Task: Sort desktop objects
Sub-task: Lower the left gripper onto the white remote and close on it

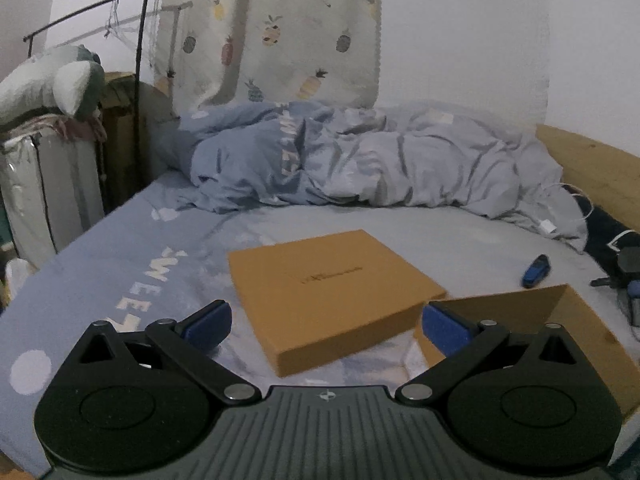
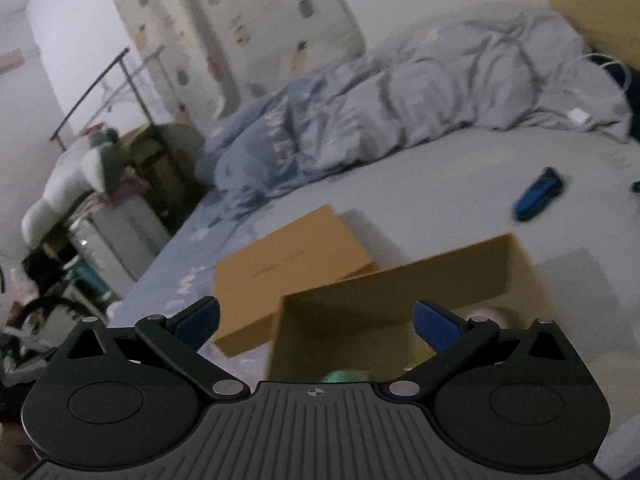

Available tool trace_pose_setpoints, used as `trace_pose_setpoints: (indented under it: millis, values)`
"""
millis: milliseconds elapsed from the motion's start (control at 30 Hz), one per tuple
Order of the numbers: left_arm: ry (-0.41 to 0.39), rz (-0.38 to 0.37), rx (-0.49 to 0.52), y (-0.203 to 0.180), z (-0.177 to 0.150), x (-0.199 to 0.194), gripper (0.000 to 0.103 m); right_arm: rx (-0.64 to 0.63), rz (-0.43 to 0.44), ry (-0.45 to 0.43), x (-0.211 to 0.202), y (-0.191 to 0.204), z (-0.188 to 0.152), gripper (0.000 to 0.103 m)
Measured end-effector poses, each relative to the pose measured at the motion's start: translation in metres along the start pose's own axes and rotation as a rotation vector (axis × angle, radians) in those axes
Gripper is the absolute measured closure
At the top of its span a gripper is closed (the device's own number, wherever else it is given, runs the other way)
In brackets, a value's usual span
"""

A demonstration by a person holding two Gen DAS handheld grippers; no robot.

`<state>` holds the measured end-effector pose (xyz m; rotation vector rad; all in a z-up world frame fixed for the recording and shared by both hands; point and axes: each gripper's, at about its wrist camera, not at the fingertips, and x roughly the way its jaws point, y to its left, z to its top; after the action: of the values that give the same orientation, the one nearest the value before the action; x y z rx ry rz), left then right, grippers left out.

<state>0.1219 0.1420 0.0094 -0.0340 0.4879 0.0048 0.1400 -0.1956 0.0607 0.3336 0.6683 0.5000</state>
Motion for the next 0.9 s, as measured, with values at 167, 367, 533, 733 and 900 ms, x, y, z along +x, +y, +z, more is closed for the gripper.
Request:
trace_pose_setpoints:
  millis: [167,367,533,733,900]
  values:
    - [0.005,0.038,0.035,0.019,0.01,0.007,0.0,-0.014,0.062,0.027,0.033,0.042,0.008,0.0]
    - [0.019,0.072,0.104,0.043,0.02,0.023,0.0,0.025,0.096,0.072,0.072,0.075,0.008,0.0]
    - [0.039,0.098,0.126,0.062,0.021,0.044,0.0,0.023,0.068,0.09,0.106,0.097,0.0,0.0]
    - [0.088,0.092,0.15,0.086,0.01,0.078,0.0,0.018,0.043,0.107,0.143,0.115,-0.018,0.0]
    - [0.126,0.066,0.147,0.11,-0.006,0.107,0.0,-0.002,0.003,0.147,0.174,0.123,-0.04,0.0]
